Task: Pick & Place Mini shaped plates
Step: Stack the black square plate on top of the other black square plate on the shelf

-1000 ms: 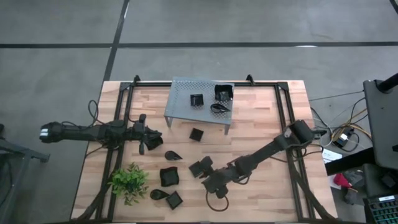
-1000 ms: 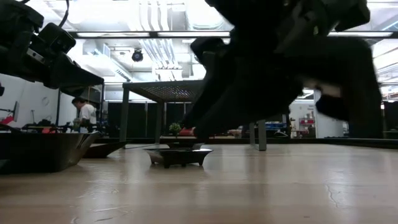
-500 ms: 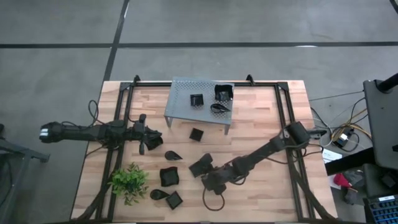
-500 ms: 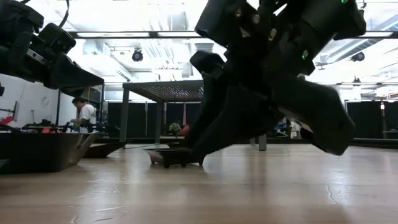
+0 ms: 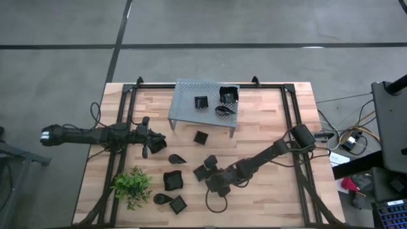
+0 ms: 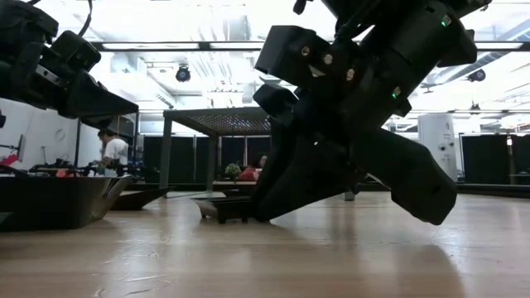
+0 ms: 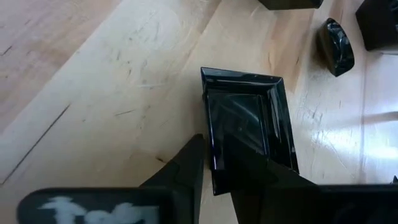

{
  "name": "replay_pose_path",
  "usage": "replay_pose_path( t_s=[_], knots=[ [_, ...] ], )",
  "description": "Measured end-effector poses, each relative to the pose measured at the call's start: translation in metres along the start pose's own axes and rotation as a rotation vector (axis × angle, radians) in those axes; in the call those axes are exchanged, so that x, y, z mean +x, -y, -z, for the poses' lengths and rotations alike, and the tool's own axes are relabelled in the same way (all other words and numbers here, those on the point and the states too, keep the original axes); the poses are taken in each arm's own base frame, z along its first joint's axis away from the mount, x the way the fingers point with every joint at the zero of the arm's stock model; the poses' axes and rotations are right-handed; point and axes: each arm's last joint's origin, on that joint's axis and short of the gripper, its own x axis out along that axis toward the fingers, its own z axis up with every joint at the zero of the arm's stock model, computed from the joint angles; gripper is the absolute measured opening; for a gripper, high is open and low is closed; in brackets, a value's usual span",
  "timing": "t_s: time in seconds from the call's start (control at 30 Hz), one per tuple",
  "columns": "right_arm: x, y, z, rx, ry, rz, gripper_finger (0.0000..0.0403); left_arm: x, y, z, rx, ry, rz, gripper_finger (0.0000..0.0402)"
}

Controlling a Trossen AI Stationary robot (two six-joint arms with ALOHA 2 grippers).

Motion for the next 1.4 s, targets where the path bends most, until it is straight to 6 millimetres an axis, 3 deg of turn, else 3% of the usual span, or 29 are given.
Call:
replay_pose_path(
  t_s=[0.23,0.43,0.73,0.9,1.13,1.27,1.4],
  knots=[
    [0.000,0.000,0.000,0.022,0.000,-0.002,0.0016,0.000,0.000,0.000,0.000,0.000,0.000,0.0000],
    [-0.004,0.000,-0.005,0.023,0.012,0.002,0.0009,0.000,0.000,0.000,0.000,0.000,0.000,0.0000],
    [-0.043,0.015,-0.029,0.048,0.099,0.063,0.0009,0.000,0.000,0.000,0.000,0.000,0.000,0.0000],
    [-0.081,0.036,-0.041,0.051,0.153,0.118,0.0009,0.000,0.000,0.000,0.000,-0.001,0.000,0.0000],
    [-0.132,0.082,-0.045,0.031,0.219,0.207,0.0009,0.000,0.000,0.000,0.000,-0.001,0.000,0.0000],
    [-0.147,0.111,-0.040,0.048,0.235,0.272,0.0008,0.000,0.000,0.000,0.000,-0.001,0.000,0.0000],
    [-0.147,0.137,-0.030,0.058,0.203,0.330,0.0008,0.000,0.000,0.000,0.000,-0.001,0.000,0.0000]
  ],
)
